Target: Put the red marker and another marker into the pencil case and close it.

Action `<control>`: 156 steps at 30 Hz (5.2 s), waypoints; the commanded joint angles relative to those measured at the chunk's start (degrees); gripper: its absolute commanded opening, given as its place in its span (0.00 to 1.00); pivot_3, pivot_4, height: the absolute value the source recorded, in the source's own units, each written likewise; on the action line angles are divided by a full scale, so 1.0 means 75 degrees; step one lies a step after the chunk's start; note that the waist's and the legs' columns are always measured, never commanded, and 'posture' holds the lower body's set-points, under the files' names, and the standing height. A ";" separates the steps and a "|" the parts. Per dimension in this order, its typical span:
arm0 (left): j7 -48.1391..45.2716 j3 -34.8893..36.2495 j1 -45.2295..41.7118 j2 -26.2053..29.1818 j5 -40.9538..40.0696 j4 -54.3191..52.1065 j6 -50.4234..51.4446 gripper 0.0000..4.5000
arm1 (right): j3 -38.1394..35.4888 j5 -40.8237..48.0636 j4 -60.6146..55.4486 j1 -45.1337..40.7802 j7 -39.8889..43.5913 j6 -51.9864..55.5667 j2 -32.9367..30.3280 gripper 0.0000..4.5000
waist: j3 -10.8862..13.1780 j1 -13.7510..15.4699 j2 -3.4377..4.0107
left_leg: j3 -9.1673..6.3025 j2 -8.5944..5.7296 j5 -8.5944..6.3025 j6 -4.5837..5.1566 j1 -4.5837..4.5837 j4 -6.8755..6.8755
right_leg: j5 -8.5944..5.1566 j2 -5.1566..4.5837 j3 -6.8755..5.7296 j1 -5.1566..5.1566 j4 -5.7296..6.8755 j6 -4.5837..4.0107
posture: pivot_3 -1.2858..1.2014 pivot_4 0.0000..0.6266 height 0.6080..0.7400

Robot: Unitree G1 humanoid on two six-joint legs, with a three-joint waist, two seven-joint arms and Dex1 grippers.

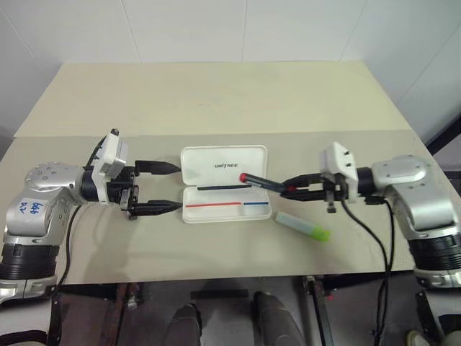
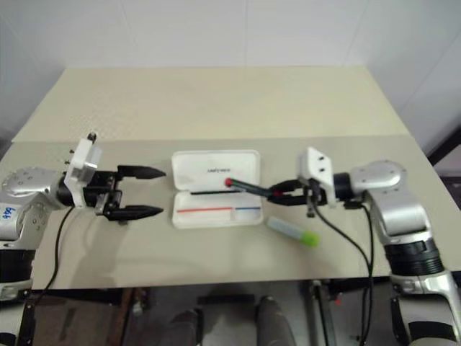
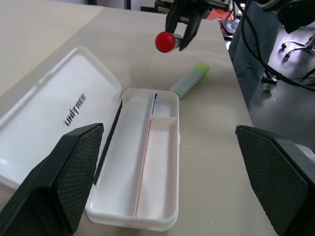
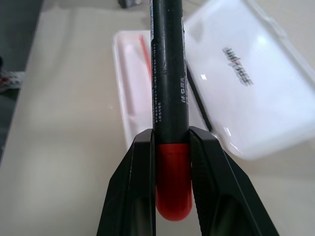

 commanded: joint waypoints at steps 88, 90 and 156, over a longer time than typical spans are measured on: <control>0.0076 -0.0546 0.0582 -0.0275 -0.0041 -0.1172 -0.0221 1.00 | -0.2433 0.0579 -0.0207 0.4391 -0.1538 -0.0743 -0.1027 0.98 | -0.0003 0.0227 -0.0009 | 0.0021 0.0003 -0.0016 0.0024 -0.0009 -0.0001 | -0.0035 -0.0005 0.0004 0.0021 -0.0100 -0.0122 | 0.52 0.24 1.00; 0.0063 -0.0559 0.0540 -0.0279 -0.0045 -0.1149 -0.0220 1.00 | -0.2337 0.0602 -0.0129 0.4272 -0.1559 -0.0753 -0.0977 0.98 | -0.0003 0.0227 -0.0009 | 0.0021 0.0002 -0.0016 0.0024 -0.0008 -0.0004 | -0.0035 -0.0005 0.0004 0.0021 -0.0097 -0.0121 | 0.52 0.24 1.00; 0.0249 0.0694 0.1561 0.0383 0.0271 -0.0475 -0.1137 1.00 | 0.1783 -0.0622 0.0483 -0.0431 -0.1430 -0.0231 0.1779 0.25 | -0.0002 0.0186 -0.0007 | 0.0018 0.0008 -0.0020 0.0018 -0.0009 -0.0048 | 0.0015 0.0000 0.0003 -0.0022 -0.0046 -0.0014 | 0.52 0.24 1.00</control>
